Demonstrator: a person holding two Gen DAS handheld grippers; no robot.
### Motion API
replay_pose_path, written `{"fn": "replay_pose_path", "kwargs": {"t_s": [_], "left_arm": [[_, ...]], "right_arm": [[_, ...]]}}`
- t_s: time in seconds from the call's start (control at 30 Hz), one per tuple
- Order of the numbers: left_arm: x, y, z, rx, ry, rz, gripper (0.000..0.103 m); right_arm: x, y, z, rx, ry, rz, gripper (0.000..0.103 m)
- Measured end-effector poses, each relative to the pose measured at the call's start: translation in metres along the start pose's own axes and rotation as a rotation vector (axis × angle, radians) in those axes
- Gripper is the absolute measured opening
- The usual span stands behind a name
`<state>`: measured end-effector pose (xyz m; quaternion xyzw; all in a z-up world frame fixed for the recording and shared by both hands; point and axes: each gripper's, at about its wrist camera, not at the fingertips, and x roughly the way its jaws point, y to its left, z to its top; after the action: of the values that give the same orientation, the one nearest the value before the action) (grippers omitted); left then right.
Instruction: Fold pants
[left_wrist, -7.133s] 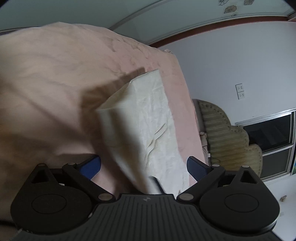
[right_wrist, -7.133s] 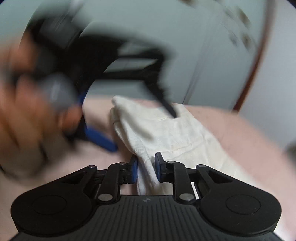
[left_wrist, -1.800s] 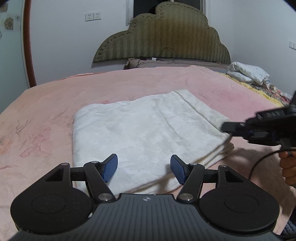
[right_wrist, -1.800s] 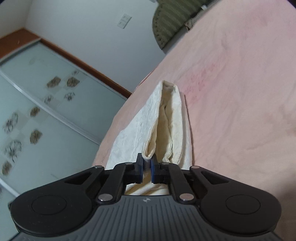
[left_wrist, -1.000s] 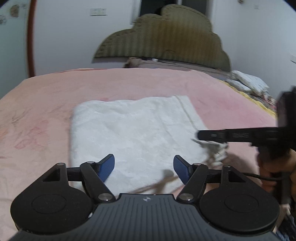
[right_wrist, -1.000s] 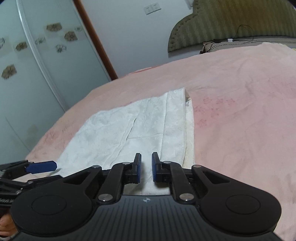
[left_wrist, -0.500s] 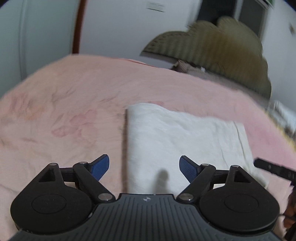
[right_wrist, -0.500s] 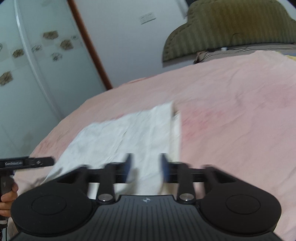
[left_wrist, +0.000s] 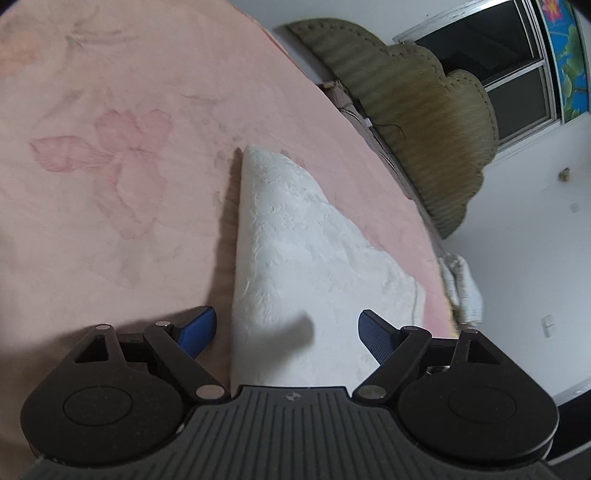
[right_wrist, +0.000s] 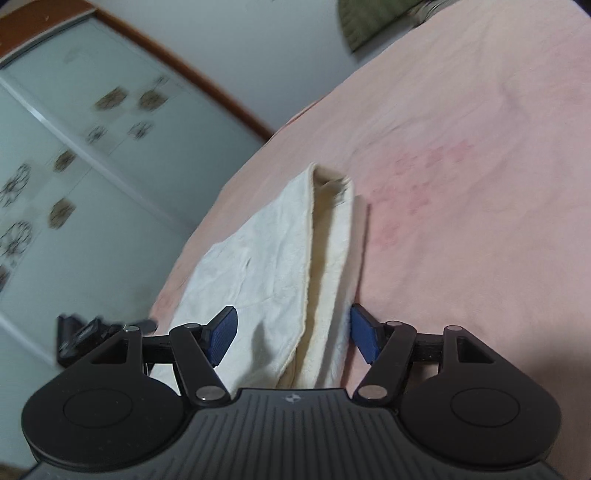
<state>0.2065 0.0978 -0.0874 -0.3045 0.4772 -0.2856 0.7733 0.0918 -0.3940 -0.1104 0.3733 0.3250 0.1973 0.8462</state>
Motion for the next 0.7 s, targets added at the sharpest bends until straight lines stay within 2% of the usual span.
{"fn": "replay_pose_path", "kwargs": {"t_s": [0.1,0.2,0.3,0.37,0.4,0.43,0.47,0.5,0.57,0.63,0.7], "left_arm": [[0.012,0.01,0.011,-0.033,0.059,-0.089,0.088],[0.024,0.008,0.017,-0.008,0.088,-0.137,0.09],[0.041,-0.005,0.016,0.059,0.1,-0.132,0.092],[0.05,-0.015,0.013,0.114,0.093,-0.101,0.088],[0.053,-0.02,0.011,0.137,0.082,-0.078,0.084],[0.054,-0.025,0.007,0.171,0.072,-0.031,0.067],[0.054,-0.029,0.004,0.212,0.057,0.028,0.046],[0.054,-0.033,0.001,0.253,0.044,0.078,0.037],[0.048,-0.035,-0.003,0.273,0.021,0.078,0.023],[0.041,-0.043,-0.008,0.31,-0.013,0.091,0.017],[0.034,-0.061,-0.015,0.4,-0.063,0.126,0.014]], "right_arm": [[0.007,-0.004,0.011,-0.015,0.06,0.063,0.067],[0.017,-0.007,0.022,-0.007,0.087,0.094,0.067],[0.033,-0.002,0.03,-0.026,0.089,0.086,0.066],[0.041,0.003,0.027,-0.051,0.085,0.045,0.059],[0.046,0.007,0.026,-0.059,0.082,0.019,0.046],[0.048,0.008,0.024,-0.06,0.074,0.011,0.04],[0.049,0.009,0.021,-0.061,0.063,0.004,0.038],[0.047,0.011,0.018,-0.063,0.055,-0.001,0.034],[0.046,0.018,0.012,-0.075,0.038,-0.016,0.029],[0.043,0.03,0.009,-0.114,0.021,-0.04,0.024],[0.042,0.049,0.01,-0.18,0.006,-0.071,0.023]]}}
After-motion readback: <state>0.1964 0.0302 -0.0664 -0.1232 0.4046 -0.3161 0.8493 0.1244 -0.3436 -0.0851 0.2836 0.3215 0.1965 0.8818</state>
